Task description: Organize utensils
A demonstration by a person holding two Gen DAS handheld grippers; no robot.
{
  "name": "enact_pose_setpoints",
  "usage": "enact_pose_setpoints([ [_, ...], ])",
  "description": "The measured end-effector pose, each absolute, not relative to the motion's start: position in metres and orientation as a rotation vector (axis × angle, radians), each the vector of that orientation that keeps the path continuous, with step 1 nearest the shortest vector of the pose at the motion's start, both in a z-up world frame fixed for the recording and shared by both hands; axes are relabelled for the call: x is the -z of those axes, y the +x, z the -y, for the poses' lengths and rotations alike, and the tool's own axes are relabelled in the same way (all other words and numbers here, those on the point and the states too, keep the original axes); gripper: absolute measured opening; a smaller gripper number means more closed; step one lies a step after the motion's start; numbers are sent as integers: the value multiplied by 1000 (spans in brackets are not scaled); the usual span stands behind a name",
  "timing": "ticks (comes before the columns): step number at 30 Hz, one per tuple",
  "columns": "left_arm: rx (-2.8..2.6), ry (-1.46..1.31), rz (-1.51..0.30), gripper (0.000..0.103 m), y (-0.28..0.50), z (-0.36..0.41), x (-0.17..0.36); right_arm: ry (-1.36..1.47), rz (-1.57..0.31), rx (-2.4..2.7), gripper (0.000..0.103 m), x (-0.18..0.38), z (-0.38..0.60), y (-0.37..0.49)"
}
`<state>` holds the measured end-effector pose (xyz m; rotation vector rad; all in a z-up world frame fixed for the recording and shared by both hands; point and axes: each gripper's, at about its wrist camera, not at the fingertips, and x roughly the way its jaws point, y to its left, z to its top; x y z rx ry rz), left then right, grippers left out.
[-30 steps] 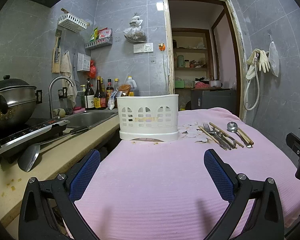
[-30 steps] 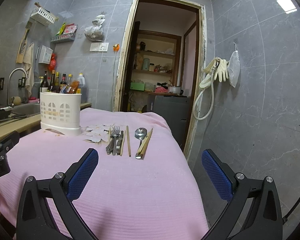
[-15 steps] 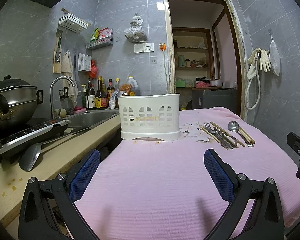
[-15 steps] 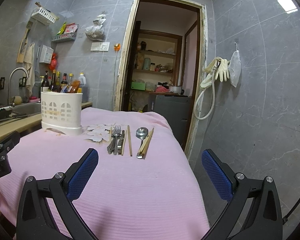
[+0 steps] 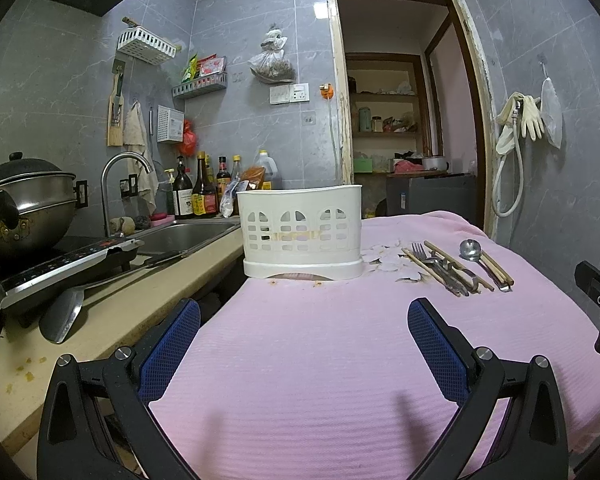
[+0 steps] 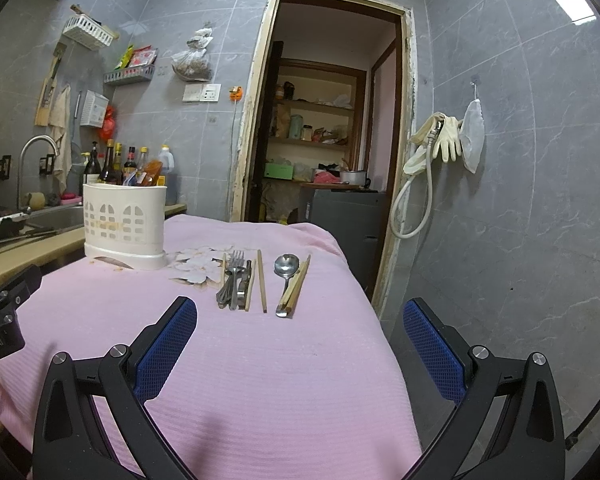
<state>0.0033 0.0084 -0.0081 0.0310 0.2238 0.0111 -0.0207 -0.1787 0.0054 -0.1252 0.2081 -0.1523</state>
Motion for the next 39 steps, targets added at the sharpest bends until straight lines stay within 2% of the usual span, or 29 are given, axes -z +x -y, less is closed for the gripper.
enact_pose_setpoints([
  [9,17,41,-231,102,18,-8,1,-116,-222,137,103,-5,183,-8],
  [20,206,98,-227,102,89,13,-53,-213,-141,109,103,-46,221,40],
  [26,321,124,-375,102,146,43,-59,-221,-283,20,103,-60,248,102],
  [36,408,221,-562,102,213,92,-35,-161,-476,-46,103,-50,284,178],
  [39,438,205,-603,101,232,99,-28,-134,-532,-110,98,-45,289,200],
])
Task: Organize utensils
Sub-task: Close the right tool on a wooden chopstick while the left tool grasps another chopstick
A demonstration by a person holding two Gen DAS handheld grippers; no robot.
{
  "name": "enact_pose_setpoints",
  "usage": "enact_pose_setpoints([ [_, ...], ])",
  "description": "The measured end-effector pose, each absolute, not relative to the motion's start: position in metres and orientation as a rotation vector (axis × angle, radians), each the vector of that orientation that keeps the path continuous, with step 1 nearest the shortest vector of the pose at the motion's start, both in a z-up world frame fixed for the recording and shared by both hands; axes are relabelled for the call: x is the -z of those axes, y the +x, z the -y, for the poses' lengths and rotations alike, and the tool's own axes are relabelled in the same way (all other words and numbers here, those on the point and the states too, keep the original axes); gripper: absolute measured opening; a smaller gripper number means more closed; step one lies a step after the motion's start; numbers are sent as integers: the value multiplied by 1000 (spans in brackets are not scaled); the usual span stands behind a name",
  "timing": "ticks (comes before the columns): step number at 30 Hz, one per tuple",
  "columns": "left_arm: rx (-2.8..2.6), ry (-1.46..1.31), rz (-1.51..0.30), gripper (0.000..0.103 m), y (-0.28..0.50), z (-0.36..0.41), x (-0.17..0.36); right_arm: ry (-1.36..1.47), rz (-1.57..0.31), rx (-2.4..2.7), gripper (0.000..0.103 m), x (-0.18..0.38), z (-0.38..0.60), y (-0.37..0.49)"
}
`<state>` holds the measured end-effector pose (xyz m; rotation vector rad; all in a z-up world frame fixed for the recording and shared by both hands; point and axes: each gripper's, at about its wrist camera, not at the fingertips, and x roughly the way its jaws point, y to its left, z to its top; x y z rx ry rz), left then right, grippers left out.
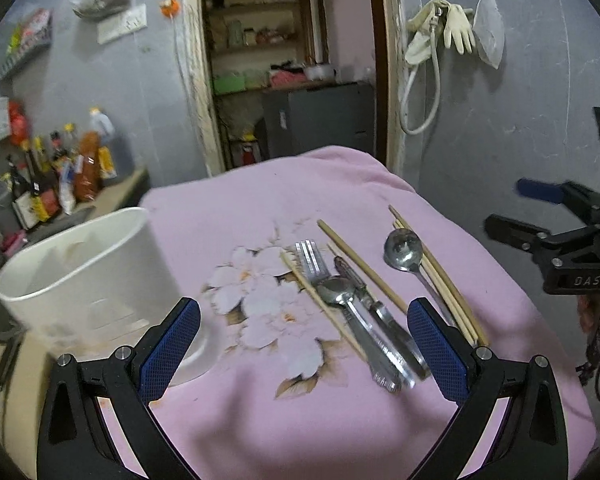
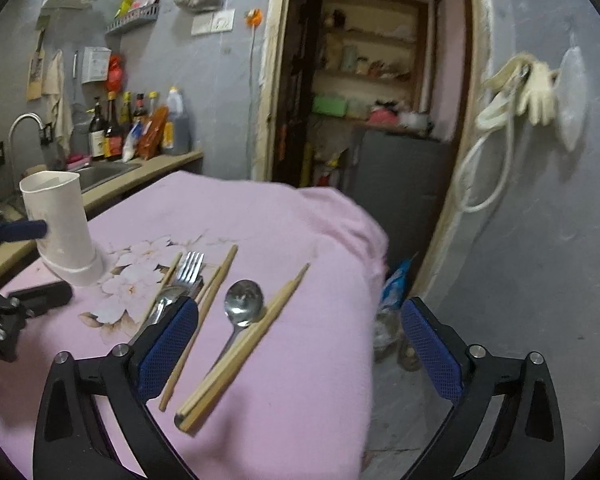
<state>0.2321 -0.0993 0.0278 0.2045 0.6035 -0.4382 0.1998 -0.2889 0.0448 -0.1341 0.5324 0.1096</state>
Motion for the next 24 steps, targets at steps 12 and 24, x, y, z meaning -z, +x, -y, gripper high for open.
enact_pose_setpoints([
  [12,480,150,-844,35,301,117,8,-67,-730,-256,33,-13,304,269],
  [24,470,116,-944,15,324,116,23,-40,-883,-274,20,4,307,285],
])
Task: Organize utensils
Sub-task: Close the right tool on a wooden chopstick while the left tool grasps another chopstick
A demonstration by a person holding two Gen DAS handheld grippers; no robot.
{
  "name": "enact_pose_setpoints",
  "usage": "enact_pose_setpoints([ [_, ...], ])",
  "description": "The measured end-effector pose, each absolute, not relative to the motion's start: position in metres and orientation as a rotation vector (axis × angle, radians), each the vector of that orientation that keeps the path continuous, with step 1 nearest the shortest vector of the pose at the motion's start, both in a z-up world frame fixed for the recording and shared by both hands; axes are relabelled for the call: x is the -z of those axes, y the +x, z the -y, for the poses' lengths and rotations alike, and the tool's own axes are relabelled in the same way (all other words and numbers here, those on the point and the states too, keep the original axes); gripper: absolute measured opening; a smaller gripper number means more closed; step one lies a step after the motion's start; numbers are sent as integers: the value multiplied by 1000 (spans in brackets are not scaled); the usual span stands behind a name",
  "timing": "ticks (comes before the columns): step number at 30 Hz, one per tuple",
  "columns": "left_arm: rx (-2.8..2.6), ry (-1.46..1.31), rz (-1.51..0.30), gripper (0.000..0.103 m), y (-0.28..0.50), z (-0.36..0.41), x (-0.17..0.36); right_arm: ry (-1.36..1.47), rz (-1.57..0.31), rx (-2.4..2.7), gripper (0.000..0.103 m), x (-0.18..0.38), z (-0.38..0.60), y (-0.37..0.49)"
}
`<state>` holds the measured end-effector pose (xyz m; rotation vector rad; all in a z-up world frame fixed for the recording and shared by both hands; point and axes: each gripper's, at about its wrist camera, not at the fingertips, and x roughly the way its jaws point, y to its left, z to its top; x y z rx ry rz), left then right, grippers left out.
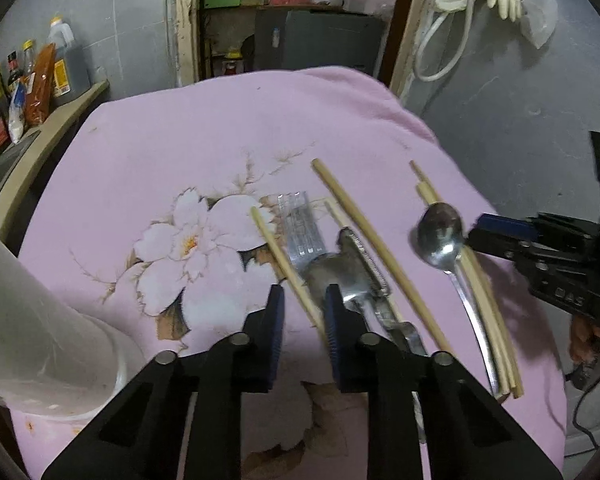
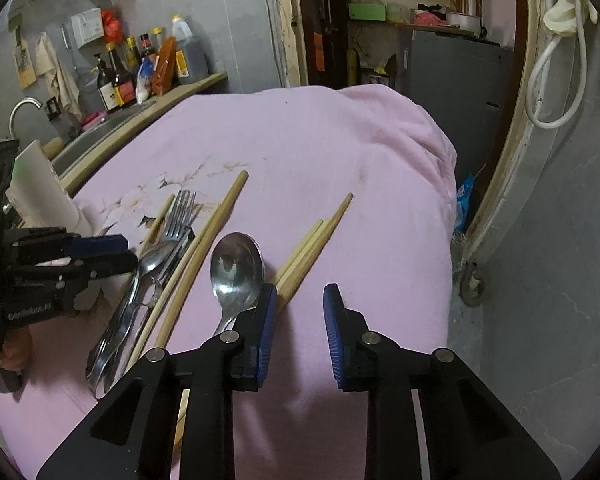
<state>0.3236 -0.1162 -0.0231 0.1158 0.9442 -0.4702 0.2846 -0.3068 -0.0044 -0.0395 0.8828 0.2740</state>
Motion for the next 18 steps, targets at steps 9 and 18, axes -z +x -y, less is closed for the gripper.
enact_pose_setpoints([
  [9,478,74,-1002,14,339,118,27,7,-963,-293,20,3,307,295],
  [18,501,59,-1012,8,333,112,30,15,-1009,-283,18,6,303,306],
])
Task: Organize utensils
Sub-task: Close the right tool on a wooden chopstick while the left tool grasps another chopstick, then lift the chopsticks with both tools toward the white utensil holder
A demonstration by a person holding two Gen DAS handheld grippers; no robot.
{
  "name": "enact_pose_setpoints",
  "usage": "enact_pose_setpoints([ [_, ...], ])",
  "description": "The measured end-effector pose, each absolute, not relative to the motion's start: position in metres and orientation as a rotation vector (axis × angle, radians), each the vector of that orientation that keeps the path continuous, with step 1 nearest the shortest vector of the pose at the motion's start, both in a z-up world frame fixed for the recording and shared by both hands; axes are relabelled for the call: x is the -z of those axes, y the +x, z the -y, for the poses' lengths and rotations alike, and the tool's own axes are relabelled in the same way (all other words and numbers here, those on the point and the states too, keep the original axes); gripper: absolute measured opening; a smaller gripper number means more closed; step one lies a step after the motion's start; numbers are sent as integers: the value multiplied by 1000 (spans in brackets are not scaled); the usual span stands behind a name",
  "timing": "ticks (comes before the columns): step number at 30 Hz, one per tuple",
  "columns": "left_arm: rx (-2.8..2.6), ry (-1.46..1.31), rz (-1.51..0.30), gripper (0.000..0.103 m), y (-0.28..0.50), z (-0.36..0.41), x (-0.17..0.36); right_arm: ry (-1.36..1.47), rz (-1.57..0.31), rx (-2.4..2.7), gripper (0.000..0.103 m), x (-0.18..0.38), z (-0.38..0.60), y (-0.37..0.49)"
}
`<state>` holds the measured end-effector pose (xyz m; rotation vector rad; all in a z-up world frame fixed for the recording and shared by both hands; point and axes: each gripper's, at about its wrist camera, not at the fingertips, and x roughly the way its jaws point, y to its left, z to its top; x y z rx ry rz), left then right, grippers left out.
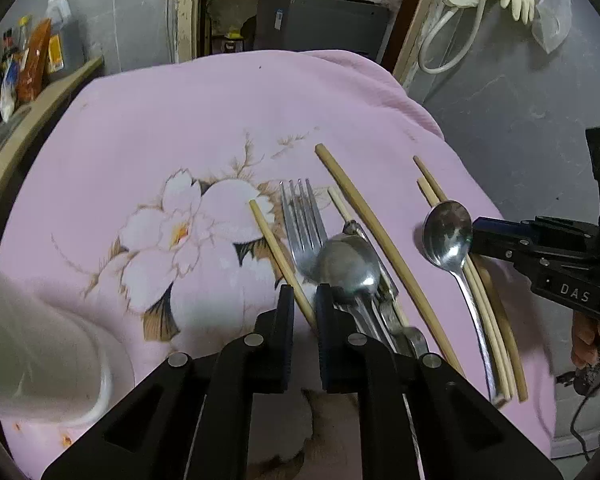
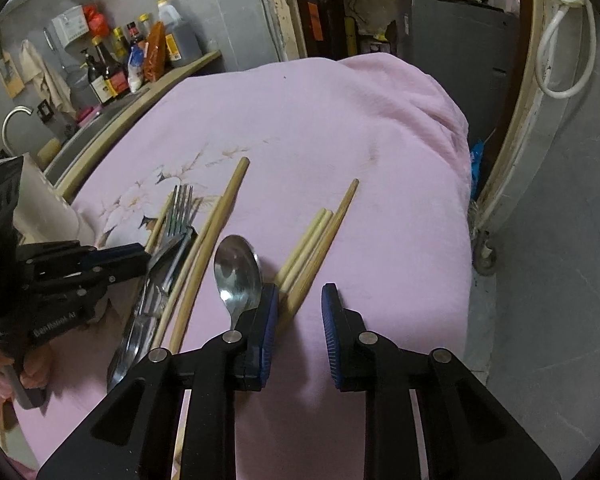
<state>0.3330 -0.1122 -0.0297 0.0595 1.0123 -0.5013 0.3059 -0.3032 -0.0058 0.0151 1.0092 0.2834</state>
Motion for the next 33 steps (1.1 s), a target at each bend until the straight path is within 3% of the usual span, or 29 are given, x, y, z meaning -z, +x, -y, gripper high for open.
enact_pose_setpoints([
  [12,525,80,-1091,8,337,114,27,-64,-1122,-246,20,12,291,324],
  [15,511,56,-1095,6,334,111,26,-41,-1118,-204,7,11,293,322],
  [20,527,21,-1045,2,311,101,16,67,-1092,-198,5,3,298,305],
  [26,541,5,-913,2,271,81,-9,106,-909,-200,5,-18,298,261],
  [33,482,-78,-561,2,231,49,-58,44,-445,-208,5,-61,262,196],
])
